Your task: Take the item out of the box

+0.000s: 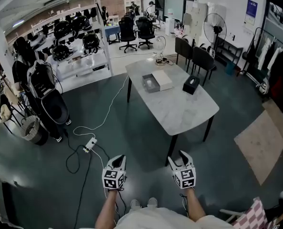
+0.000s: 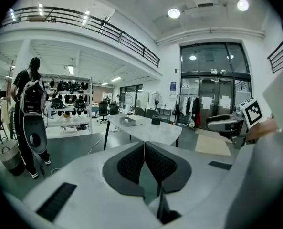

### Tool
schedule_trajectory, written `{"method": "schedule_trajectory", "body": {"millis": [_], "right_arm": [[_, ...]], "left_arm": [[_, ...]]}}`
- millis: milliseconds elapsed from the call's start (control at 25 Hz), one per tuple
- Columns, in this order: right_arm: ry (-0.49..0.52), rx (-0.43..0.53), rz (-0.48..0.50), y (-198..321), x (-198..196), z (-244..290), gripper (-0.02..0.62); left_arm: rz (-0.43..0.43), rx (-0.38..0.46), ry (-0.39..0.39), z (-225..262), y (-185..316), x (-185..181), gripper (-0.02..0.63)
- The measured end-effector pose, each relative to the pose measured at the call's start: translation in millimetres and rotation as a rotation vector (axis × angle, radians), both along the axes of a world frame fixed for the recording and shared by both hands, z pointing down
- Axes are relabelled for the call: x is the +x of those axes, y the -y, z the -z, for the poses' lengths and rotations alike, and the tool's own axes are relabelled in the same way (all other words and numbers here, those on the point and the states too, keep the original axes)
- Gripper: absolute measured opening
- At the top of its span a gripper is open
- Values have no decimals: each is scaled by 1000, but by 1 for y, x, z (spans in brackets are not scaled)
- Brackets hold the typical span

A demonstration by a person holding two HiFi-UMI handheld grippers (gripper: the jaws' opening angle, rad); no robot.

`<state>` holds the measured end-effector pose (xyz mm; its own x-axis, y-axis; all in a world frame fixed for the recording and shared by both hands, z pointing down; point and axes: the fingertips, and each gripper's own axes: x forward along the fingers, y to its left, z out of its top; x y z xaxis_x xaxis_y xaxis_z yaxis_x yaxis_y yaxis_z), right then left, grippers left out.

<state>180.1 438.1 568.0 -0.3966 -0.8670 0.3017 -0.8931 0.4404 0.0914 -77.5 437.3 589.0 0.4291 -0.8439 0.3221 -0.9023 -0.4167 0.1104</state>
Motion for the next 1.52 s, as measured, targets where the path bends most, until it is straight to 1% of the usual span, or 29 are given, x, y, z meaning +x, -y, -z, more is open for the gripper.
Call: {"method": "schedule_trajectory", "body": {"millis": [120,520,800,1240,1520], "right_arm": [[-5,1,8,-1,2,0,259],[-18,-3,30,15,14,-9,252],[-21,-20,36,39,14,-14,245],[-26,-20,30,107,15,-21,241],[-33,-23,24,181,-2,-26,239]], "left_arm": [[1,-5,2,-1,-2,7,18],[18,-13,1,-10,7,26,17],[37,-33,-2,-18,27,24,17],[8,-40,-5,-30,98,35,17],[1,-40,-13,-36,174,18,17]]}}
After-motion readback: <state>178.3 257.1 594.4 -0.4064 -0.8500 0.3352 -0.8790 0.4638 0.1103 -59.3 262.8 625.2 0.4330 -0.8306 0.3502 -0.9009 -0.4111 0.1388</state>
